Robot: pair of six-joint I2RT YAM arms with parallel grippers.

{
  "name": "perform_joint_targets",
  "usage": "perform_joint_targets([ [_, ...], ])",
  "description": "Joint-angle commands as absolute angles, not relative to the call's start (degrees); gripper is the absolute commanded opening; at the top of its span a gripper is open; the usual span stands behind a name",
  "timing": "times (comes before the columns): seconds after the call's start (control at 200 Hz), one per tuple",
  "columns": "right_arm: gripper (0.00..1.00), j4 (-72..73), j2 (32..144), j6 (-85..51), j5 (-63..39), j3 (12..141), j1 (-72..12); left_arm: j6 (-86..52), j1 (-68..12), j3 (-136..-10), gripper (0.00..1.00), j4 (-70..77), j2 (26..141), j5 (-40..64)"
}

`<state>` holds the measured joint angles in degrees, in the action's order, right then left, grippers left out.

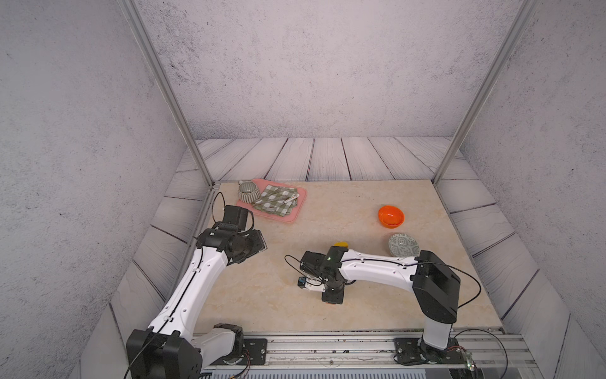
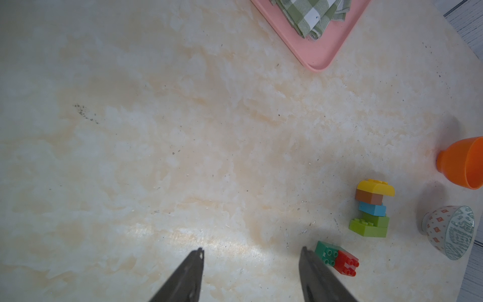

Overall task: Assemble the letter s with lego
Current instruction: Assemble the lego brick with the lego brick.

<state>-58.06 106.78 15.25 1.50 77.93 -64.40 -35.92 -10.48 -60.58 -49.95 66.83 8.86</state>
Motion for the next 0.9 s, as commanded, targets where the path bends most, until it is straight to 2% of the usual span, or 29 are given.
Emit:
perform_joint_targets([
  [0.0, 0.00, -61.0, 110.9, 16.6, 0.8, 76.2, -64.8, -34.8, -9.8, -61.3, 0.63, -51.0, 65.8, 9.2],
  [0.445, 0.00, -64.8, 116.0, 17.2, -1.0, 78.0, -64.9, -34.4, -9.3, -61.9, 0.63, -51.7, 65.1, 9.3],
  [0.896, 0.00, -64.1, 113.8, 18.2, -3.7, 77.4, -64.7, -34.3, -8.7, -62.3, 0.63, -52.1, 64.5, 9.5],
])
